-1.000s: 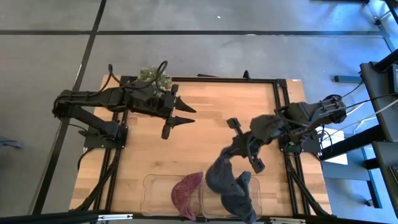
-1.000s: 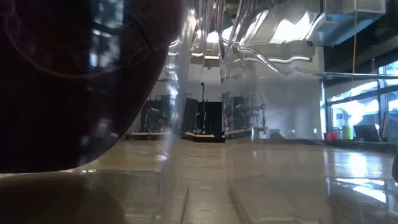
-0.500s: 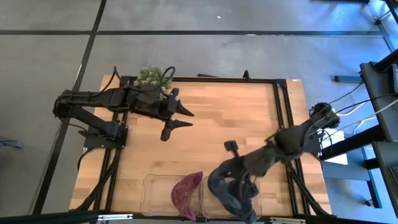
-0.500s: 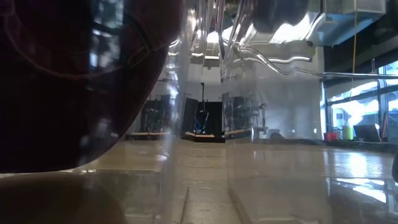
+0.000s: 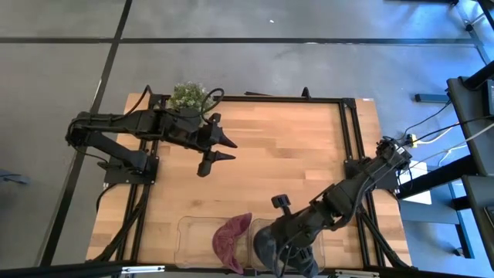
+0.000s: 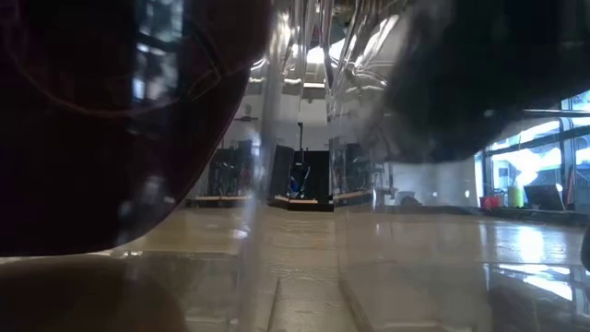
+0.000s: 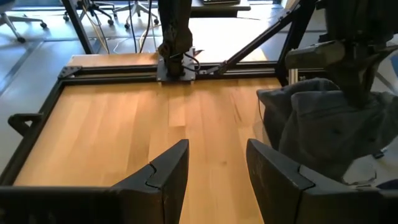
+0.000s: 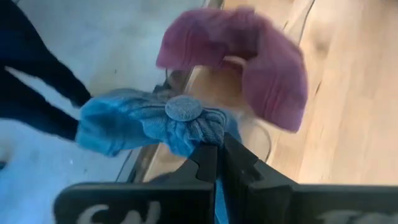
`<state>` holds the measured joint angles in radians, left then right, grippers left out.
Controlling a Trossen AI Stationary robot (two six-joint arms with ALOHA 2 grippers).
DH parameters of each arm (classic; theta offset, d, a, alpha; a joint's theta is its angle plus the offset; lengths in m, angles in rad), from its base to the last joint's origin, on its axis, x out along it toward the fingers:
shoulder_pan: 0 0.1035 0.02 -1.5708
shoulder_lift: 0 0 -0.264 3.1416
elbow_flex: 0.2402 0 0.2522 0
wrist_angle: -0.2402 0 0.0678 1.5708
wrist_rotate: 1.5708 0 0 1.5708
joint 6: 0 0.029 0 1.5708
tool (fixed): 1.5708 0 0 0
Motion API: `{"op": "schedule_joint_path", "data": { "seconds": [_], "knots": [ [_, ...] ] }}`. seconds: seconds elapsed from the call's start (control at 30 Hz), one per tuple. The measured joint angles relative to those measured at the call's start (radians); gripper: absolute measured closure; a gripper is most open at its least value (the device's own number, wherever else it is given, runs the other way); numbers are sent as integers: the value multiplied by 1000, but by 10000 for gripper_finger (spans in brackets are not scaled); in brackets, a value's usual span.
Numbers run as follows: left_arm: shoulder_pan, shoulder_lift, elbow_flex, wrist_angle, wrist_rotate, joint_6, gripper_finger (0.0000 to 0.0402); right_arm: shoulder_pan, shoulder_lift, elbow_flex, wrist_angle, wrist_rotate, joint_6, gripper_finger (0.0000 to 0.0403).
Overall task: Pick & Place hat
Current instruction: Put the black cap into the right transparent bin
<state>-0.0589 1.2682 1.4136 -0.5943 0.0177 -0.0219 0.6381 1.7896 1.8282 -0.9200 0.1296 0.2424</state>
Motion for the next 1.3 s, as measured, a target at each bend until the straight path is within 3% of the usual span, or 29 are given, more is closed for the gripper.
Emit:
{"op": "schedule_joint_path", "data": {
  "seconds": [0.23, 0.4, 0.67, 1.03, 1.3],
  "knots": [
    [0, 0, 0, -12, 0, 1, 245, 2, 0, 0, -137, -44, -30, 395],
    [0, 0, 0, -12, 0, 16, 245, 3, 0, 0, -101, -44, -267, 395],
    [0, 0, 0, -12, -1, 17, 245, 5, 12, -1, -176, -51, -483, 395],
    [0, 0, -1, -17, -2, 18, 245, 21, 30, -75, -203, -99, -523, 394],
    [0, 0, -1, -18, -4, 17, 245, 23, 30, -76, -170, -103, -279, 374]
  ]
}}
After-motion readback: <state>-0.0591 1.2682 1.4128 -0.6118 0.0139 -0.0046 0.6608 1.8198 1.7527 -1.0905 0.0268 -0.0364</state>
